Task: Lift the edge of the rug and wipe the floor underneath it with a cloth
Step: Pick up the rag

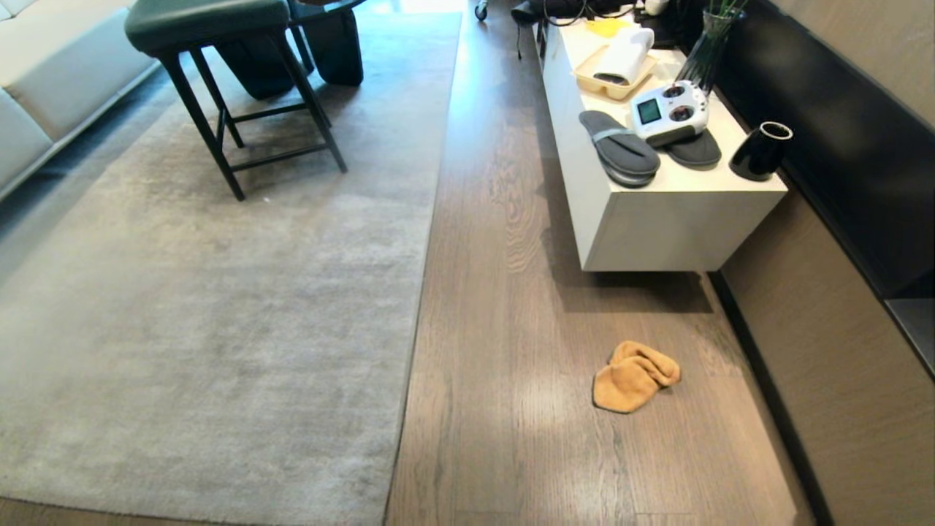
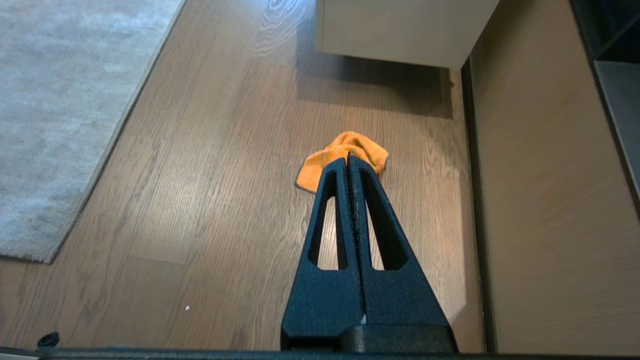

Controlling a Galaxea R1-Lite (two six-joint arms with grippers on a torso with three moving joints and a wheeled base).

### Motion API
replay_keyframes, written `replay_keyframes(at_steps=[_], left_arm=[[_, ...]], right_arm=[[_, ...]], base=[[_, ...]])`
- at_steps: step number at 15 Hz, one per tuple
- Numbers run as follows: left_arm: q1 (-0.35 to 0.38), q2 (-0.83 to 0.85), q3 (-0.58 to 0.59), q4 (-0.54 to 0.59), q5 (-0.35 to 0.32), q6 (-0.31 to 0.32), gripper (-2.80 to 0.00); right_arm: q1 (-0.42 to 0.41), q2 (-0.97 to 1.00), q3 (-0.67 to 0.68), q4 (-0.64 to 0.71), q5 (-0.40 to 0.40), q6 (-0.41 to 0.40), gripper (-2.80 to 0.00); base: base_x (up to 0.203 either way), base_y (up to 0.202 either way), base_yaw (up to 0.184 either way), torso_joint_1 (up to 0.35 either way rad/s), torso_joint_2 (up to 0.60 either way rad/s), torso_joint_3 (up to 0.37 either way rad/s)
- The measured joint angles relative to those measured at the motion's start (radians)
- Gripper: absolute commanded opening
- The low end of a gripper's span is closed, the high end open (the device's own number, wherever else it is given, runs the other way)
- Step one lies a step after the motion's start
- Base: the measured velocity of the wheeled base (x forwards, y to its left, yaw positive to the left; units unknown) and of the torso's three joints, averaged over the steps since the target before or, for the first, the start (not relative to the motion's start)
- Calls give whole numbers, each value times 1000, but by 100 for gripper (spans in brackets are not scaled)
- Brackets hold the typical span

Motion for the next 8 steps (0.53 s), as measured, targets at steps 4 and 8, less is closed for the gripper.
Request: replay_keyframes(at_steps=[4, 8], left_arm=[[0, 0, 0, 0, 0, 0, -280], [0, 0, 0, 0, 0, 0, -280]], right_arm=[[0, 0, 0, 0, 0, 0, -280], [0, 0, 0, 0, 0, 0, -280]], base=[[0, 0, 0, 4, 4, -198], [0, 0, 0, 6, 2, -202]])
